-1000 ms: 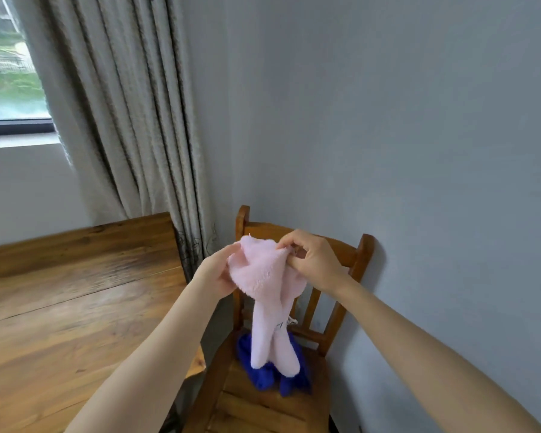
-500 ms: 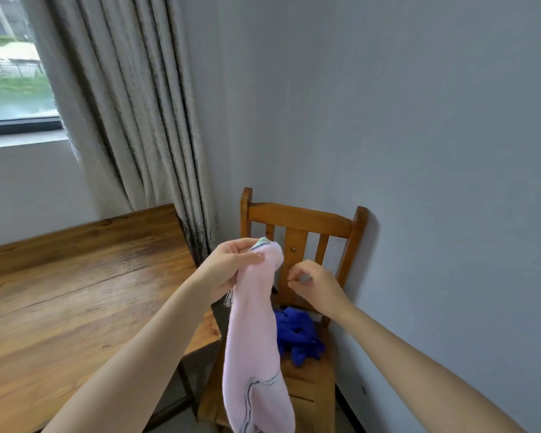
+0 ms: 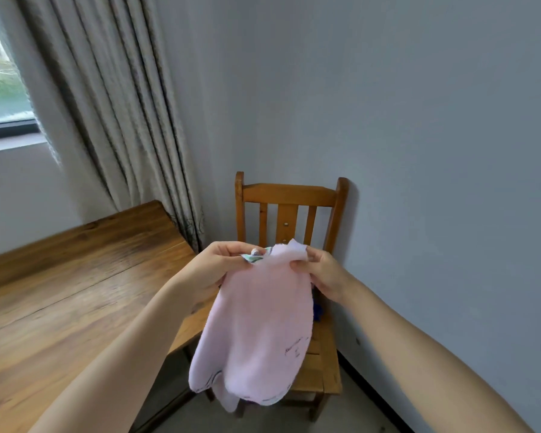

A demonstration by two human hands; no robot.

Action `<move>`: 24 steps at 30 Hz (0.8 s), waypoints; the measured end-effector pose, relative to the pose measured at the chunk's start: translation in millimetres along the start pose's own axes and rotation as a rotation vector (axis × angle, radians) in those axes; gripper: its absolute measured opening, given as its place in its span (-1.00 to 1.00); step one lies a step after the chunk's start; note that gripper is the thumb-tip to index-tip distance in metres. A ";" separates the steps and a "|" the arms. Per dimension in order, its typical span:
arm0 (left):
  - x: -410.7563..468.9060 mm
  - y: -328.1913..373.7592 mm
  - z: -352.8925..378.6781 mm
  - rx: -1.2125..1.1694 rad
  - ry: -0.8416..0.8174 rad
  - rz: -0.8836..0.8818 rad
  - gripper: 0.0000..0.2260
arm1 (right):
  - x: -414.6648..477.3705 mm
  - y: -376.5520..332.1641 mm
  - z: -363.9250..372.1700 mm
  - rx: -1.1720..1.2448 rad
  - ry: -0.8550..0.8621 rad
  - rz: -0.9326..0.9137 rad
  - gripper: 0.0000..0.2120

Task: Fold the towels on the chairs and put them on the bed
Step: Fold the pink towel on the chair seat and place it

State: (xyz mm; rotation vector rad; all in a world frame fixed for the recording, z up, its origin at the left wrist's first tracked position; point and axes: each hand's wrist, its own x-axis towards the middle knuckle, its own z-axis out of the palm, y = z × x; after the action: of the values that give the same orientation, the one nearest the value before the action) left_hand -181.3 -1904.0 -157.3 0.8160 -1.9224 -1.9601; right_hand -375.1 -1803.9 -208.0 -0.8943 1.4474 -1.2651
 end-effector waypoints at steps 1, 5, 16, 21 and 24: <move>-1.9 -1.9 -0.5 0.000 0.008 0.004 -0.64 | -7.5 -5.9 -1.8 0.004 0.035 -0.015 -0.79; -2.0 -12.0 7.6 -0.014 -0.030 -0.056 -0.61 | -30.6 -36.2 -0.2 -0.329 0.046 -0.111 -0.85; 12.2 26.8 45.1 -0.098 0.455 0.332 -0.90 | -39.8 -59.7 -16.3 -0.800 -0.074 -0.183 -0.90; 17.1 35.2 64.1 0.420 0.271 0.305 -0.89 | -44.9 -48.9 -37.4 -0.787 -0.045 -0.159 -0.93; 25.6 14.1 85.6 0.650 0.072 0.226 -0.74 | -43.9 -54.6 -41.9 -0.771 -0.062 -0.191 -0.79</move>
State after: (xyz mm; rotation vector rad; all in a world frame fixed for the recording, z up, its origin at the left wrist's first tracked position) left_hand -253.0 -1849.1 -152.2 0.7516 -2.5083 -1.1580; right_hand -408.4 -1761.6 -146.6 -1.5899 1.8627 -0.7787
